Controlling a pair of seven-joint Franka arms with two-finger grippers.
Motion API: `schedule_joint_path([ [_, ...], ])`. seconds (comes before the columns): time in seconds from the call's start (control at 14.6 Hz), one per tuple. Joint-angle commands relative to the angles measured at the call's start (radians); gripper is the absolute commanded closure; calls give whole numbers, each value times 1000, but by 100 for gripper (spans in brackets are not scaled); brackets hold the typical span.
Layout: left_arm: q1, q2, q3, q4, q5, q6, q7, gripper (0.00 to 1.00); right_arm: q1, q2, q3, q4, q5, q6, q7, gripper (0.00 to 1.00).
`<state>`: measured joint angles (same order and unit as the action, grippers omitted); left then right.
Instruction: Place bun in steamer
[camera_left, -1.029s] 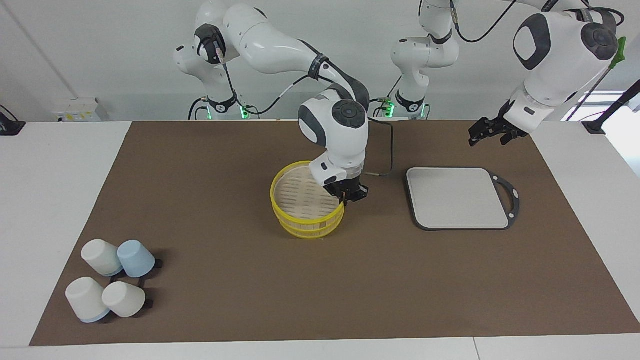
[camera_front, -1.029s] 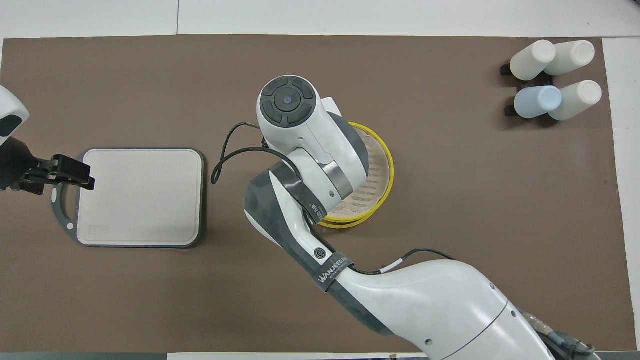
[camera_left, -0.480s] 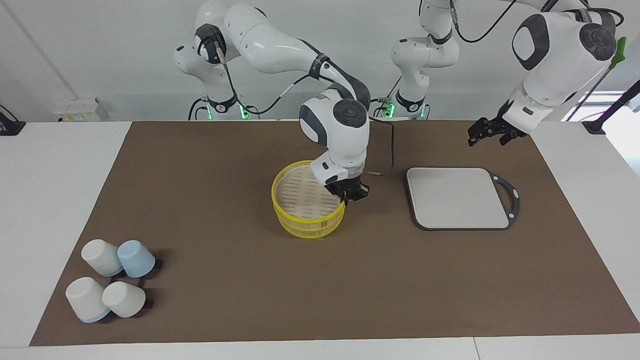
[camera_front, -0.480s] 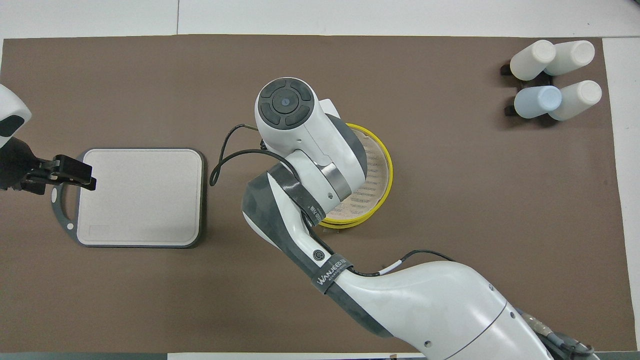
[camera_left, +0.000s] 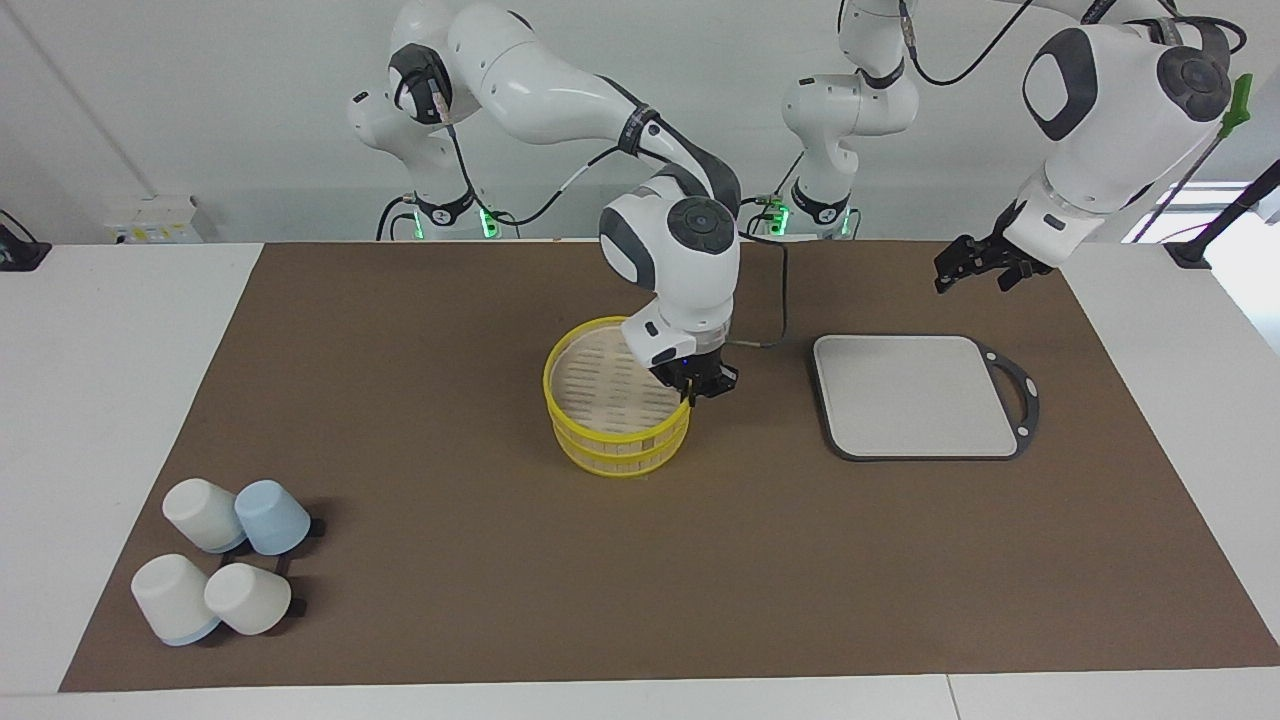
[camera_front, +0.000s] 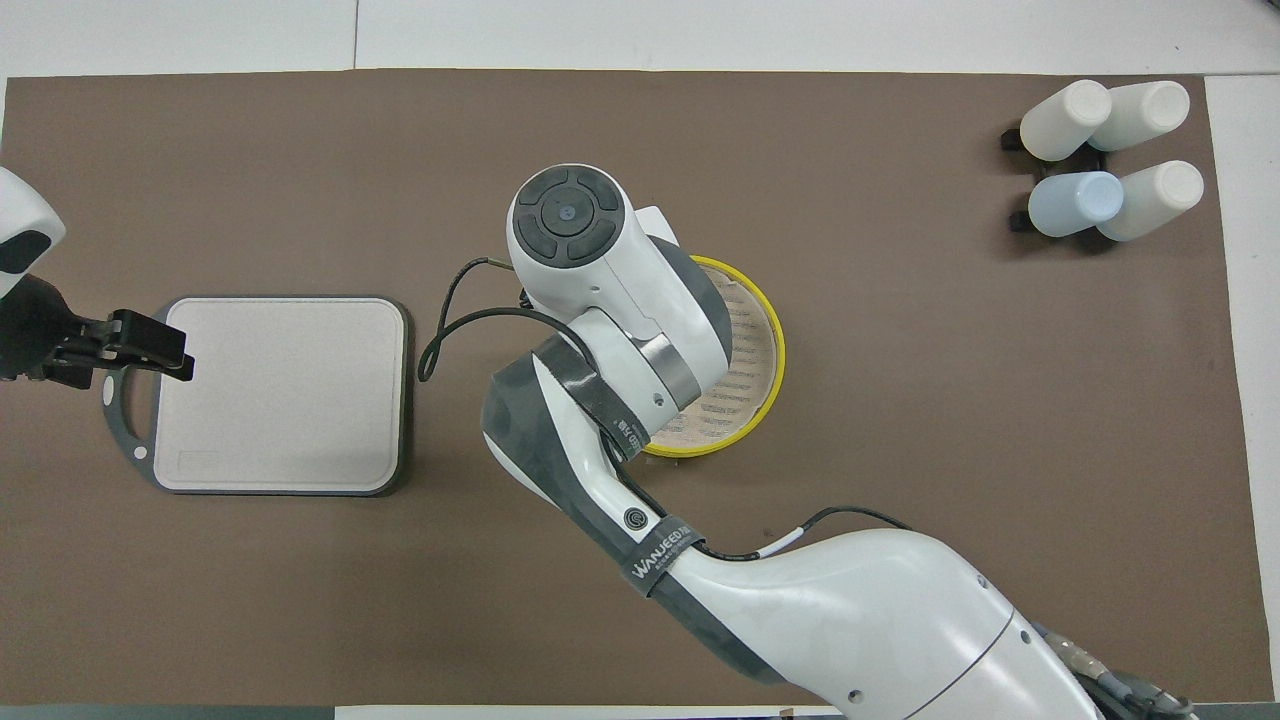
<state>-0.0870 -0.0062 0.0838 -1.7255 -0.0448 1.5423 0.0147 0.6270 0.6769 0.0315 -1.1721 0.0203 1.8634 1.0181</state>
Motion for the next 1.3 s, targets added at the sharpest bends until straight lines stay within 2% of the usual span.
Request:
schedule_joint_path([
  [0.0, 3, -11, -6, -20, 19, 21, 10, 0, 2, -34, 4, -63, 17, 34, -10, 100],
  [0.34, 6, -11, -6, -20, 17, 19, 11, 0, 3, -48, 2, -98, 15, 66, -18, 100],
  [0.48, 6, -9, -6, -17, 17, 19, 11, 0, -1, -49, 4, -95, 15, 56, -41, 86],
  [0.55, 6, -9, -6, -16, 17, 18, 13, 0, -1, -50, 2, -89, 14, 48, -55, 70],
  [0.62, 6, -9, -6, -14, 19, 16, 13, 0, 0, -51, 2, -80, 13, 36, -53, 30],
  [0.69, 6, -9, -6, -14, 17, 16, 16, 0, 5, -56, 2, -74, 6, 10, -56, 0],
  [0.89, 6, -8, -6, -12, 17, 19, 14, 0, -13, -62, -2, 12, -2, -93, -90, 0],
  [1.1, 4, -8, -6, -8, 17, 25, 16, 0, -76, -163, -12, 19, -40, -151, -306, 0],
  [1.24, 4, -9, -4, -9, 17, 25, 17, 0, -142, -227, -10, 5, -85, -202, -520, 0],
])
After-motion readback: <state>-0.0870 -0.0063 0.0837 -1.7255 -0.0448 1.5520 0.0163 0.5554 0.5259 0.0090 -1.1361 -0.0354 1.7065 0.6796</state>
